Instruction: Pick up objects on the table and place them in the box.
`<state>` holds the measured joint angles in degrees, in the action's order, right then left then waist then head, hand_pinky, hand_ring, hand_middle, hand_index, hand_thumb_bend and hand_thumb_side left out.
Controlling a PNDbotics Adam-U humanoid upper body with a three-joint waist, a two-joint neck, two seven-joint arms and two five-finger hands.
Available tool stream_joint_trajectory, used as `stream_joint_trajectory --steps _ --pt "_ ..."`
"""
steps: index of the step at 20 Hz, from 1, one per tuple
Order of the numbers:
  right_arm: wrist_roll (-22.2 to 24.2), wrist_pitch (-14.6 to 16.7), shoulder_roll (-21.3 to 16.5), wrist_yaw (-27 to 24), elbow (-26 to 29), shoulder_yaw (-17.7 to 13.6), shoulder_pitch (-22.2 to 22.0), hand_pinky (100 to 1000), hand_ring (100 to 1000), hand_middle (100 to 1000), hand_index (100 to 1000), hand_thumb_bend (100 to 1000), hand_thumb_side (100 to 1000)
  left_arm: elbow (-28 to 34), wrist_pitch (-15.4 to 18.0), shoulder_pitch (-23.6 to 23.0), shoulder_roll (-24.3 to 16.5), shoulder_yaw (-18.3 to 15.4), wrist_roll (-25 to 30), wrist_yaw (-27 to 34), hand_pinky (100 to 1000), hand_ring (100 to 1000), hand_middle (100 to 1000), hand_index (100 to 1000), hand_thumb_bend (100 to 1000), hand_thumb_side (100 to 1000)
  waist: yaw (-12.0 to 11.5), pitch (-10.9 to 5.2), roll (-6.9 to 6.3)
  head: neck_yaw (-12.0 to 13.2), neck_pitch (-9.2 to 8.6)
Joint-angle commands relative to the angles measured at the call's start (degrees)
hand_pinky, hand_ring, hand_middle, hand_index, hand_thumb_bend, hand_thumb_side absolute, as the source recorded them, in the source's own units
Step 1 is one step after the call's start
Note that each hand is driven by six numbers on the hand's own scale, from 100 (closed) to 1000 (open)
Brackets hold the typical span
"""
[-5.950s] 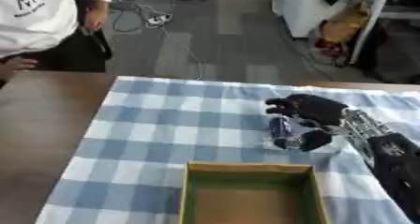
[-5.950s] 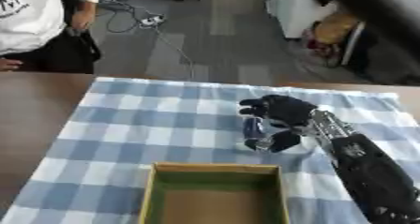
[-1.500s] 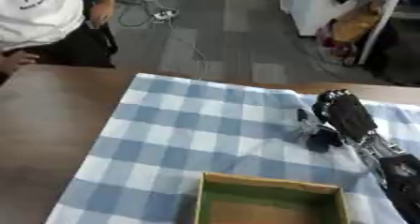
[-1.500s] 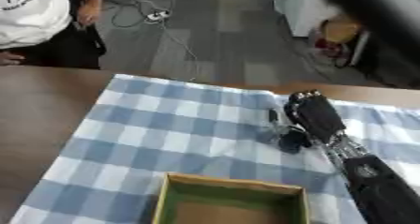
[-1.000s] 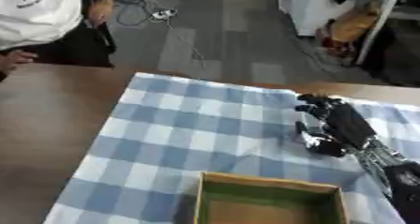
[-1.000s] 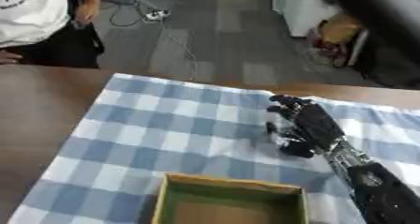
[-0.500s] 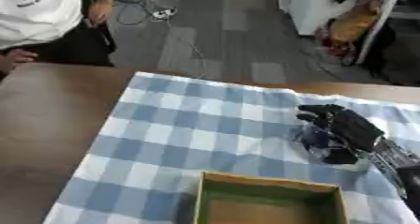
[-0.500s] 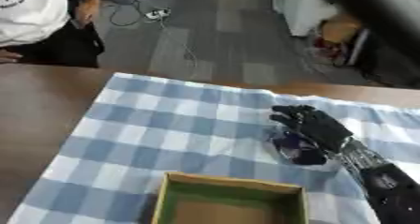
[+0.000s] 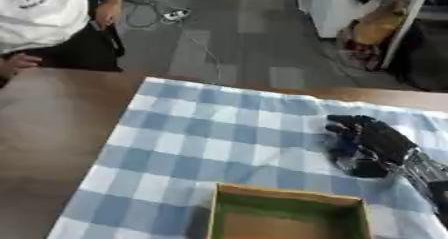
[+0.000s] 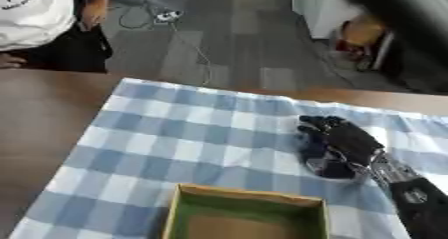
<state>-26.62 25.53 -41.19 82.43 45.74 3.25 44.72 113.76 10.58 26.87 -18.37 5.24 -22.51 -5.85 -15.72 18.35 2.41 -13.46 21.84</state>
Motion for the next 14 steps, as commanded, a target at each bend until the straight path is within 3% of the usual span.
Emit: stream_joint_trajectory --steps 1,2,3,4,6,7,8,9,10,11,12,13,14 --pt "-0.99 -1.95 -1.75 0.84 -0.50 -0.61 0.89 622 821 915 913 100 1000 0.83 0.18 0.91 -0.71 -0.04 0.24 0.10 700 740 931 1000 281 1000 -0.28 -0.61 -0.23 0.45 -0.94" --pt "-1.42 -2.44 -1.58 0.81 -0.60 -0.64 0.88 468 763 878 895 100 1000 0.83 0.20 0.97 -0.67 -0.05 0.23 0.11 700 740 931 1000 281 1000 -0.34 -0.55 -0.23 0.40 -0.95" --pt "-1.99 -2.61 -1.39 0.57 -0.65 -0.62 0.80 240 678 833 872 100 1000 0.83 0.23 1.03 -0.63 -0.06 0.22 0.12 700 740 931 1000 281 1000 -0.40 -0.47 -0.22 0.36 -0.92" --pt "-2.55 -2.63 -1.30 0.30 -0.71 -0.58 0.72 100 620 805 854 100 1000 0.83 0.25 1.07 -0.62 -0.06 0.22 0.13 700 740 931 1000 281 1000 -0.44 -0.42 -0.21 0.34 -0.89" --pt "-4.28 -2.49 -1.16 -0.60 -0.55 -0.65 0.55 100 458 698 787 100 1000 0.83 0.26 1.15 -0.62 -0.05 0.24 0.14 700 740 932 1000 281 1000 -0.49 -0.30 -0.18 0.33 -0.78" --pt "-5.52 -2.47 -1.13 -1.13 -0.30 -0.72 0.51 100 350 590 720 100 938 0.83 0.28 1.19 -0.62 -0.06 0.24 0.14 700 740 932 1000 281 1000 -0.50 -0.24 -0.18 0.36 -0.74" --pt "-6.76 -2.53 -1.16 -1.50 -0.12 -0.72 0.41 100 264 503 645 100 986 0.83 0.30 1.21 -0.63 -0.05 0.24 0.16 700 740 932 1000 281 1000 -0.50 -0.20 -0.18 0.39 -0.70" --pt "-8.60 -2.86 -1.21 -1.90 0.33 -0.83 0.39 100 203 422 573 100 896 0.83 0.31 1.23 -0.64 -0.05 0.25 0.18 700 740 932 1000 281 1000 -0.52 -0.14 -0.18 0.44 -0.71" --pt "-10.57 -3.36 -1.27 -2.11 0.71 -0.84 0.28 100 186 399 548 100 889 0.83 0.31 1.25 -0.65 -0.06 0.26 0.17 700 740 932 1000 281 1000 -0.53 -0.10 -0.18 0.47 -0.72" --pt "-12.52 -3.95 -1.32 -2.07 1.04 -0.78 0.17 100 100 265 368 100 885 0.83 0.31 1.27 -0.66 -0.07 0.25 0.17 700 740 932 1000 281 1000 -0.53 -0.06 -0.19 0.50 -0.70" --pt "-14.29 -4.50 -1.40 -1.63 1.30 -0.59 0.03 100 100 245 334 100 882 0.83 0.30 1.28 -0.66 -0.07 0.26 0.16 700 740 932 1000 281 1000 -0.52 -0.05 -0.20 0.51 -0.66" --pt "-15.88 -4.93 -1.43 -1.01 1.48 -0.39 -0.10 100 100 156 223 100 895 0.83 0.31 1.29 -0.67 -0.08 0.25 0.16 701 740 930 1000 281 1000 -0.52 -0.05 -0.21 0.49 -0.64" --pt "-17.24 -5.33 -1.43 -0.36 1.51 -0.28 -0.23 100 100 168 232 100 894 0.83 0.32 1.30 -0.68 -0.08 0.25 0.15 701 740 930 1000 281 1000 -0.51 -0.04 -0.21 0.49 -0.63"
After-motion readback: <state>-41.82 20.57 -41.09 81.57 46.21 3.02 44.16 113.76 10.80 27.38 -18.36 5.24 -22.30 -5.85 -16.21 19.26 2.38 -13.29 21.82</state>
